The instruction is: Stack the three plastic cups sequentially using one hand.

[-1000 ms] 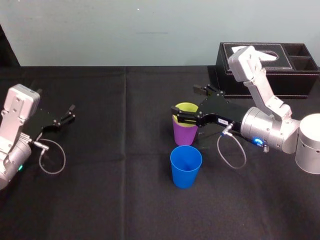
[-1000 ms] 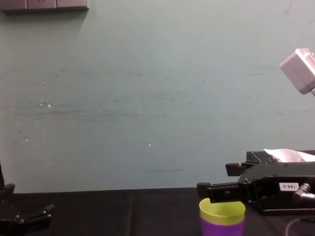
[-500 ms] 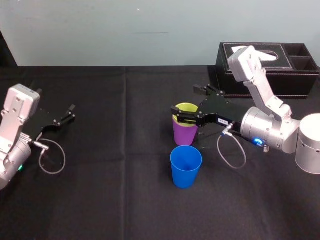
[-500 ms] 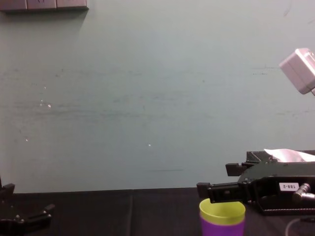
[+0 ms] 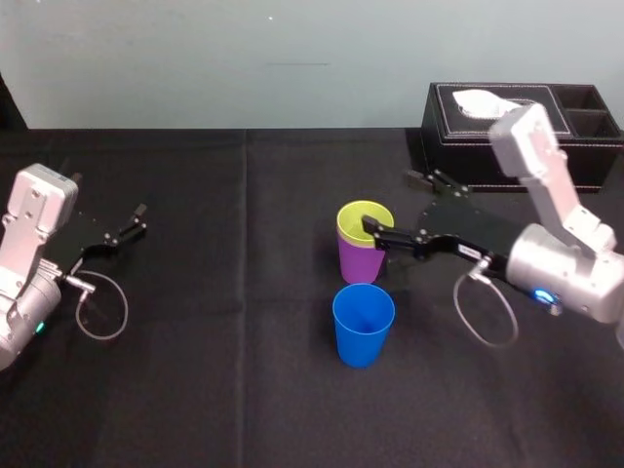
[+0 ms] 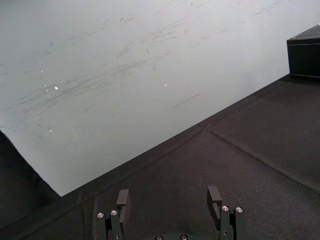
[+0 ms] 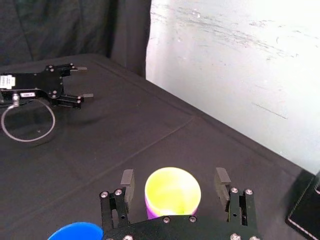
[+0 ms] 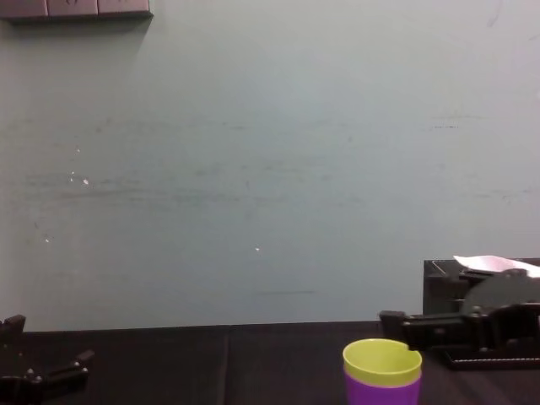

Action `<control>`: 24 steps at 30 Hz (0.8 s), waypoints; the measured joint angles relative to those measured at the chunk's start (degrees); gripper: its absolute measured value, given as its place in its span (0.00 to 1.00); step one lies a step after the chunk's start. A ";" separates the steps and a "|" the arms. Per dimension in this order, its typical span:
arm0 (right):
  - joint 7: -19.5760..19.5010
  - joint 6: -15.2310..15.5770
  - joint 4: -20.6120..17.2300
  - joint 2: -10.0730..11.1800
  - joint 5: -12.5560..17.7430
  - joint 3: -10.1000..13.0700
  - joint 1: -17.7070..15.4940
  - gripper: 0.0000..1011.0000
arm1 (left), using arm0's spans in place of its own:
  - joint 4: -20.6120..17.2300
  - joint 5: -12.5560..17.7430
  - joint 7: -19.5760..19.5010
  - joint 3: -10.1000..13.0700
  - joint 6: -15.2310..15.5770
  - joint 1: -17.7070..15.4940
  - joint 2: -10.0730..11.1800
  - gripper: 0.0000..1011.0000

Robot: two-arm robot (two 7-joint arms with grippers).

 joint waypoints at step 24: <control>5.68 -6.23 -4.01 10.65 5.57 4.01 -12.67 0.99 | 0.00 0.00 0.00 0.00 0.00 0.00 0.00 1.00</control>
